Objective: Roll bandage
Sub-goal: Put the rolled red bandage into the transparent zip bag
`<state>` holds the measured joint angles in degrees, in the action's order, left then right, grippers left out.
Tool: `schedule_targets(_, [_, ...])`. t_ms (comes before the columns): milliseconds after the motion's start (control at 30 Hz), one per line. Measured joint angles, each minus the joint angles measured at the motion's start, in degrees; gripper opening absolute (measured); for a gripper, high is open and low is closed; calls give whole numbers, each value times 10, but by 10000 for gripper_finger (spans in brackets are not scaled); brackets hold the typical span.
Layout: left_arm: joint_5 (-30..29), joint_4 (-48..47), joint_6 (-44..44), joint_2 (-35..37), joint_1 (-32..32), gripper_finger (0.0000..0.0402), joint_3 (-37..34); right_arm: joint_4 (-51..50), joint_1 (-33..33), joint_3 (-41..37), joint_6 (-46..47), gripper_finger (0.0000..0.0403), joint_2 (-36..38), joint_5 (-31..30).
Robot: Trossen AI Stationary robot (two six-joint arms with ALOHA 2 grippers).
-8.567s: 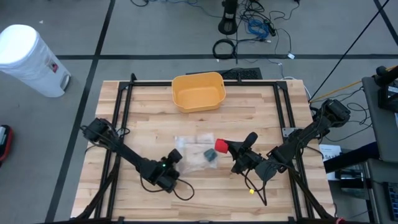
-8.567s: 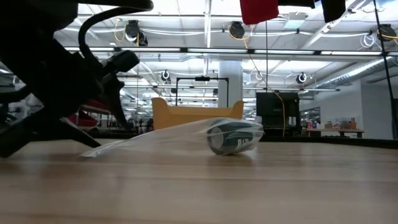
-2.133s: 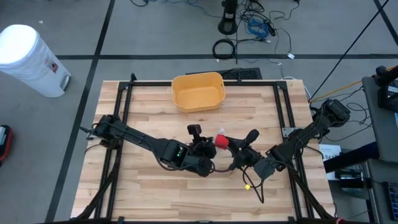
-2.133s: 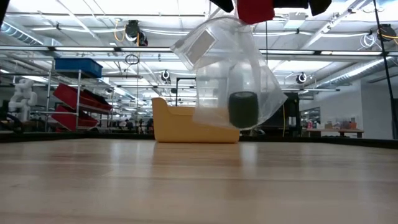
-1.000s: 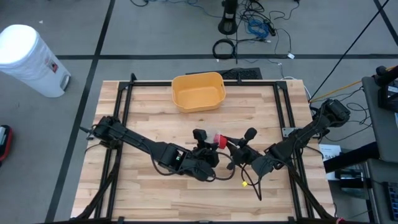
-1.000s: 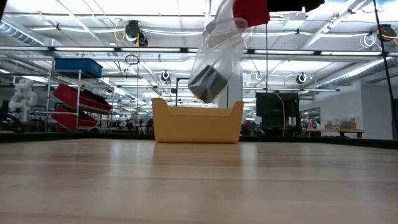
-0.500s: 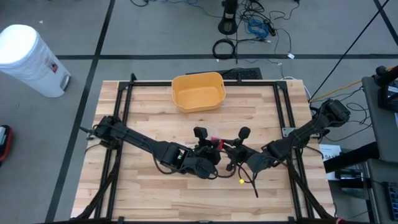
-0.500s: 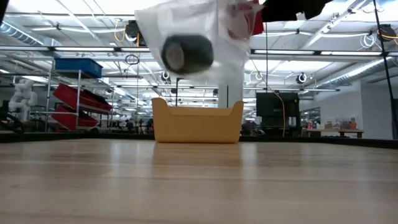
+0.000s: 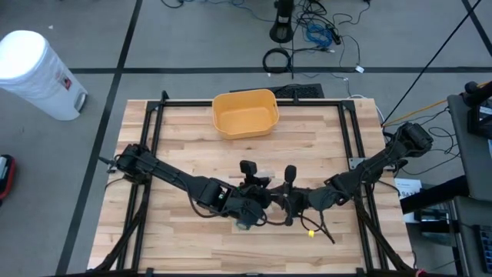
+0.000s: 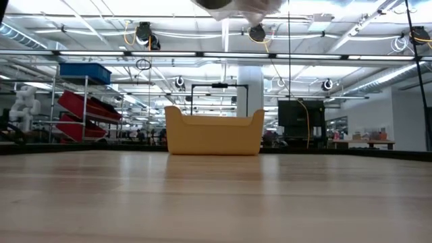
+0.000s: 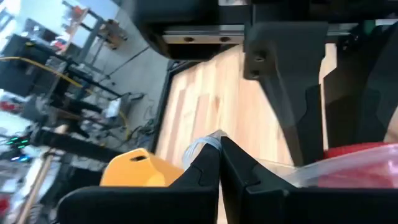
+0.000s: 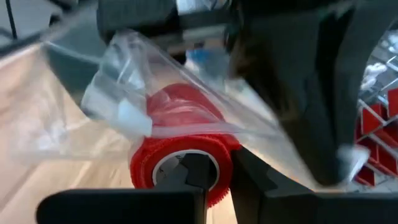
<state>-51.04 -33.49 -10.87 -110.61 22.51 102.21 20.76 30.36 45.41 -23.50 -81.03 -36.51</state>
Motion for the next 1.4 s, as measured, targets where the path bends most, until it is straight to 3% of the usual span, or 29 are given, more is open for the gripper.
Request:
schedule_targets(100, [24, 12, -3, 0, 0, 0, 0, 44, 1, 0, -12, 34, 0, -16])
schedule_targets(300, [4, 33, -40, 1, 17, 0, 0, 44, 2, 0, 2, 34, 0, -96])
schedule_targets(367, [-11, 32, -50, 1, 27, 0, 0, 23, 1, 0, 1, 34, 0, -76])
schedule_targets(467, [-45, 32, -62, 1, 37, 0, 0, 0, 0, 0, -2, 34, 0, 10])
schedule_targets(600, [-18, 34, -64, 0, 39, 0, 0, 18, 0, 0, -1, 34, 0, 56])
schedule_targets(867, [6, 83, -95, 0, 44, 0, 0, 40, -4, 0, 42, 34, 0, -86])
schedule_targets(967, [11, 84, -96, 0, 48, 0, 0, 30, -7, 0, 48, 37, 0, -86])
schedule_targets(1400, [-22, 51, -87, 0, 47, 0, 0, 42, 1, 3, 63, 150, 0, -135])
